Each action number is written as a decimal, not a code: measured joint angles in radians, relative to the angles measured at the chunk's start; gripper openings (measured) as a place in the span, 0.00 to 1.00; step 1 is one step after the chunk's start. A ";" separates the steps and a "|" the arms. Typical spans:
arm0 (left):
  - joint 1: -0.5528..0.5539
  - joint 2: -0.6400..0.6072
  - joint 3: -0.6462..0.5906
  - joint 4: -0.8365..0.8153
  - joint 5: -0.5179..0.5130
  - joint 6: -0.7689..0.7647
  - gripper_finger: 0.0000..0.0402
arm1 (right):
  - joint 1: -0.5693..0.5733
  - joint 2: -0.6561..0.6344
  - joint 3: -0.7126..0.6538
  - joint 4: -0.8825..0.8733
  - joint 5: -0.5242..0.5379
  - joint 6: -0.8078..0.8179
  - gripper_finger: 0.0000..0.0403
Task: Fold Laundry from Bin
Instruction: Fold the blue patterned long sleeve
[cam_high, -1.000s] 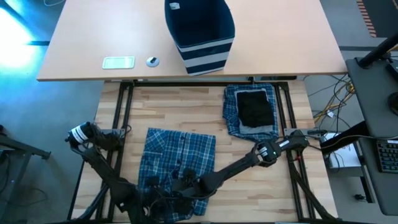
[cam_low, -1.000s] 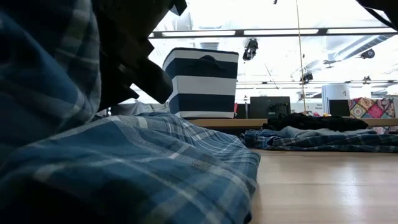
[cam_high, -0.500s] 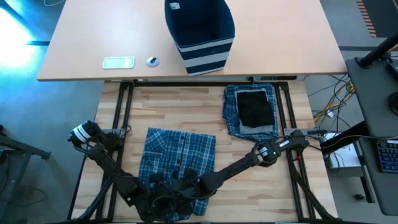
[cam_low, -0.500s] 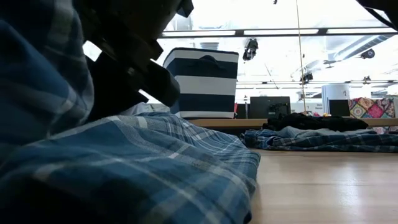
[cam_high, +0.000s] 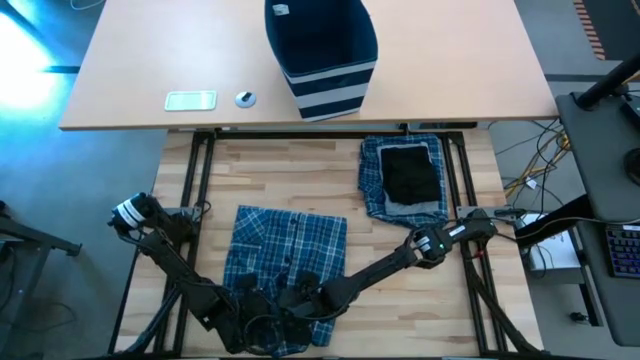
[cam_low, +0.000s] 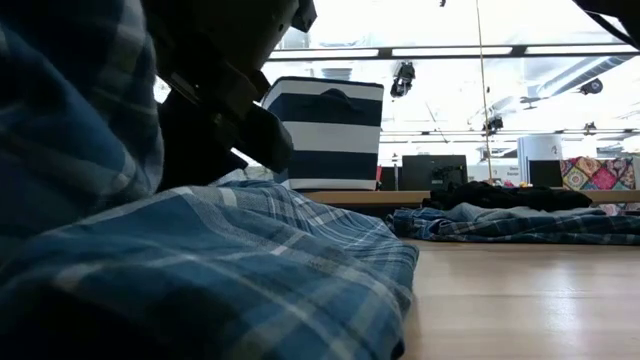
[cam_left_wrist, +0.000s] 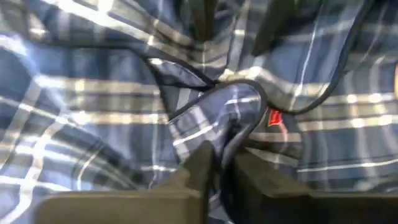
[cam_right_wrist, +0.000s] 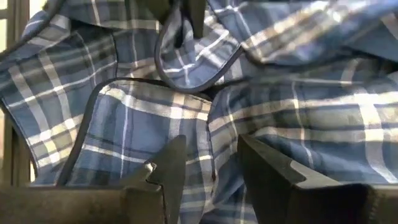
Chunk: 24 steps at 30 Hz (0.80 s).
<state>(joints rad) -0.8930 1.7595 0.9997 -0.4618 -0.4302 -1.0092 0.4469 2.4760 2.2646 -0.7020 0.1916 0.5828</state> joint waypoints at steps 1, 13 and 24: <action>-0.001 -0.011 0.000 -0.002 0.000 -0.019 0.05 | 0.000 0.000 0.000 0.006 0.000 -0.002 0.35; -0.052 -0.152 0.077 -0.002 -0.030 -0.056 0.00 | 0.002 0.059 -0.001 0.166 -0.011 -0.092 0.51; -0.069 -0.136 0.085 0.059 0.051 -0.020 0.19 | 0.001 -0.027 0.053 0.126 -0.013 -0.114 0.61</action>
<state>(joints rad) -0.9623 1.6234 1.0843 -0.4032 -0.3794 -1.0291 0.4477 2.4485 2.3175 -0.5757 0.1790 0.4692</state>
